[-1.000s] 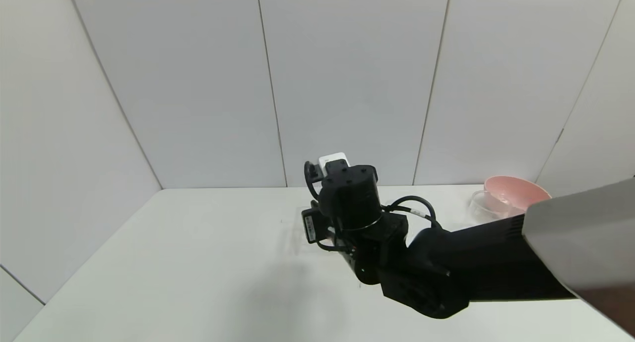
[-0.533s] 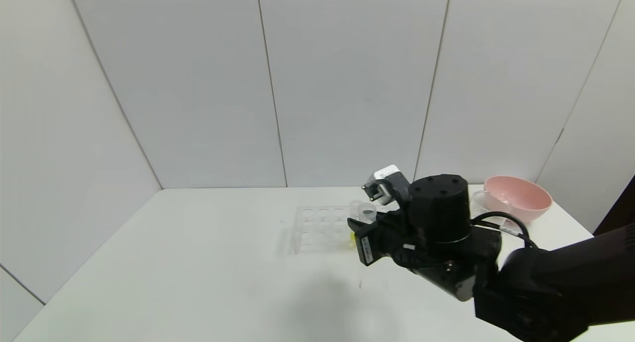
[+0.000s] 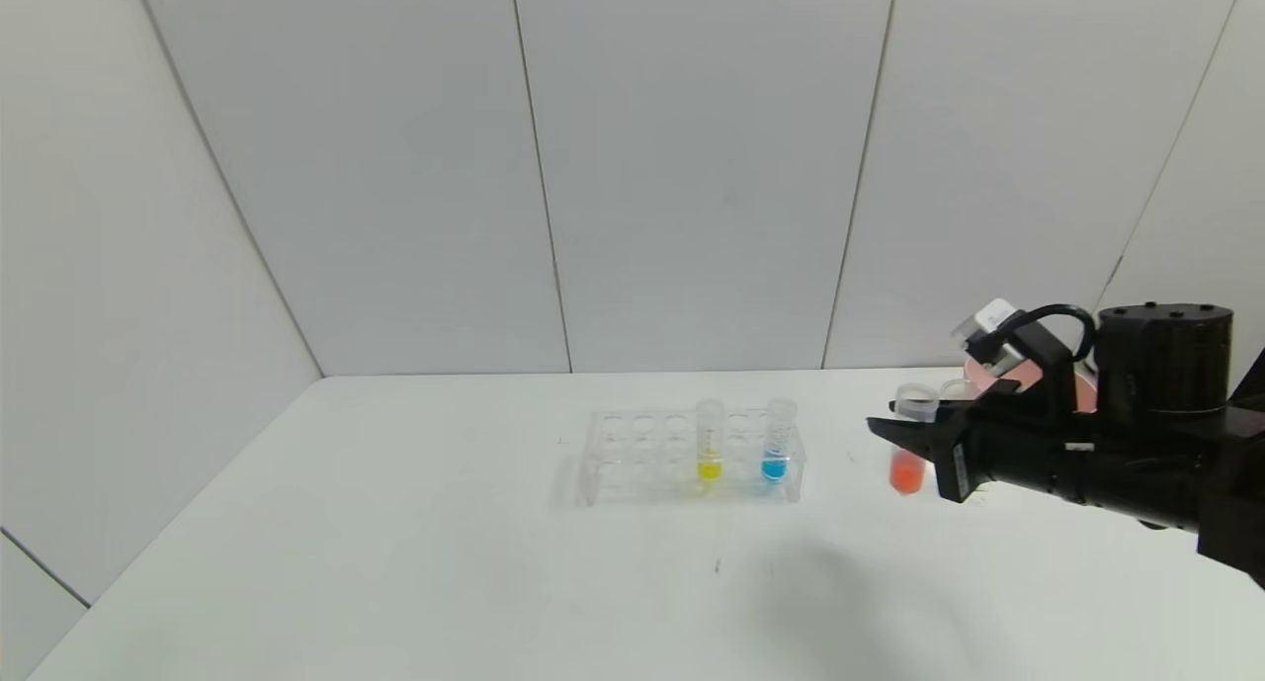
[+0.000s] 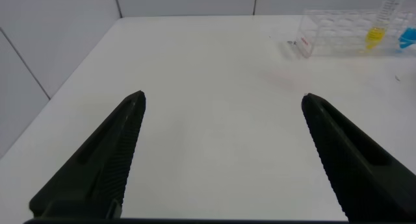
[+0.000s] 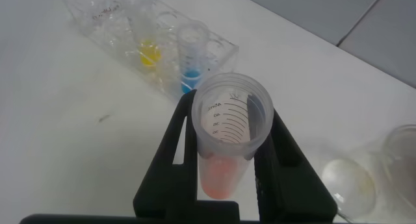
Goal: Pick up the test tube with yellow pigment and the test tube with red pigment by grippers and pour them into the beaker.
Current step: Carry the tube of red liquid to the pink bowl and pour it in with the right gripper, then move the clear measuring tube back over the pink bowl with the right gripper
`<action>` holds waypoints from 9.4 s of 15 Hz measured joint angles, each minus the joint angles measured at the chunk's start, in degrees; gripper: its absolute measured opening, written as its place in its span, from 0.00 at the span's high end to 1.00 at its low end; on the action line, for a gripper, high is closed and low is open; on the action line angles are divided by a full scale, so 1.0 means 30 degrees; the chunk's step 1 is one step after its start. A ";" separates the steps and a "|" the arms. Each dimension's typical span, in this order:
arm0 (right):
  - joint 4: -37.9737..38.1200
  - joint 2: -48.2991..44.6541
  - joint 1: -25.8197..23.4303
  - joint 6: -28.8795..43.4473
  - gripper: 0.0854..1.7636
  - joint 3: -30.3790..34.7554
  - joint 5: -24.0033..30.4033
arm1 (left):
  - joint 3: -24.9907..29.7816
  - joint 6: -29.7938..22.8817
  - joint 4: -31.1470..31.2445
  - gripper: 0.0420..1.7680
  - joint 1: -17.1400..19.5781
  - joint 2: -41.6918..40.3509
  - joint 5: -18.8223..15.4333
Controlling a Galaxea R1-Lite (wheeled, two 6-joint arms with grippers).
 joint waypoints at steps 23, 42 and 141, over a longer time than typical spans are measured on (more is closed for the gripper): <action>1.9176 0.4352 -0.9663 -1.5320 0.72 -1.5348 0.3958 | 0.0000 0.0000 0.0000 0.03 0.0000 0.0000 0.0008; 2.7880 0.7664 -0.6831 -1.9570 0.72 -2.4312 -0.4214 | 0.0000 0.0008 0.0000 0.03 0.0000 0.0000 0.0000; -0.0317 0.5559 -0.8798 0.4685 0.72 -1.2877 -0.0321 | 0.0000 0.0008 0.0000 0.03 0.0000 0.0000 0.0008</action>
